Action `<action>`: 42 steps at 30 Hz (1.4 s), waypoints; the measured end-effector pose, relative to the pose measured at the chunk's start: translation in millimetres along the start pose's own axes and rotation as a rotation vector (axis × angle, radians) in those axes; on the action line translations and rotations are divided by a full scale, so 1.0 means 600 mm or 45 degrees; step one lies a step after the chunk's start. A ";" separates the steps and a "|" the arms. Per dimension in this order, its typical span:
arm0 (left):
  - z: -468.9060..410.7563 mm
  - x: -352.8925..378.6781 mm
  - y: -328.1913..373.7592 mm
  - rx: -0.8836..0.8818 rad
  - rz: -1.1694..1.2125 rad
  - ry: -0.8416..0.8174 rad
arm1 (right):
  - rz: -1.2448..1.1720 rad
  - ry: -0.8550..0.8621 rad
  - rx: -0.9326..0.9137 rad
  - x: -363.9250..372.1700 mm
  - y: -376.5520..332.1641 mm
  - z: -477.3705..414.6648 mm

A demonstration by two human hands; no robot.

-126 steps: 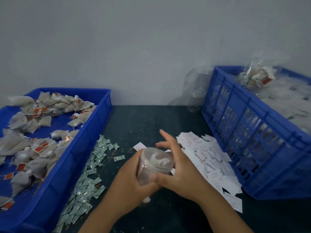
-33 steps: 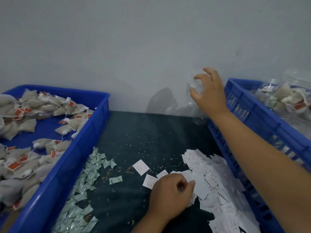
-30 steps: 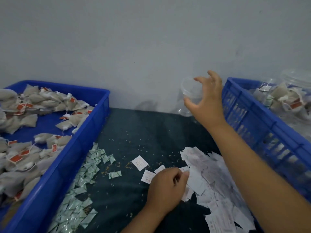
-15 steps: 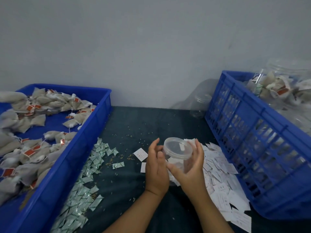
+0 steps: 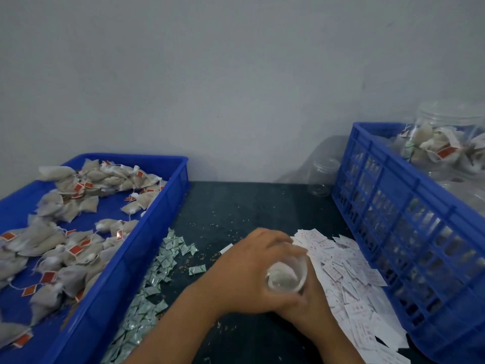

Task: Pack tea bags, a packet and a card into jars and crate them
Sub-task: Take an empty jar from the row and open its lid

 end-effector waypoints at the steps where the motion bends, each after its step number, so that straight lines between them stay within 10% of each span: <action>1: 0.004 -0.002 0.007 0.025 -0.099 -0.051 | 0.094 -0.040 -0.062 0.011 -0.009 0.001; 11: 0.074 0.008 0.021 -0.799 -0.373 0.107 | 0.574 0.025 -0.273 0.010 -0.002 0.016; 17: 0.089 -0.017 0.003 -0.807 -0.236 -0.067 | 0.542 0.000 -0.278 0.018 -0.025 0.019; 22: 0.080 -0.040 0.011 -0.294 -0.193 -0.226 | 0.342 -0.141 -0.083 0.021 -0.005 0.027; 29: 0.092 -0.037 0.004 -0.753 -0.140 0.219 | 0.638 0.155 -0.482 0.030 -0.020 0.018; 35: 0.100 -0.027 -0.013 -1.166 -0.029 0.140 | 0.751 0.172 -0.617 0.048 -0.009 0.023; 39: 0.093 -0.041 -0.050 -1.712 1.001 0.197 | 0.760 0.379 -0.613 0.023 -0.002 0.017; 42: 0.108 -0.050 -0.079 -1.651 1.244 0.270 | 0.430 0.389 -0.136 0.002 0.005 0.012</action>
Point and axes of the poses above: each hand's wrist, its own z-axis away from the middle knuckle, its own x-axis out of the palm, y = z × x, the point moved 4 cm from there along -z, towards the middle knuckle, and after that the axes turned 8 degrees about y, right-handed, at the moved point
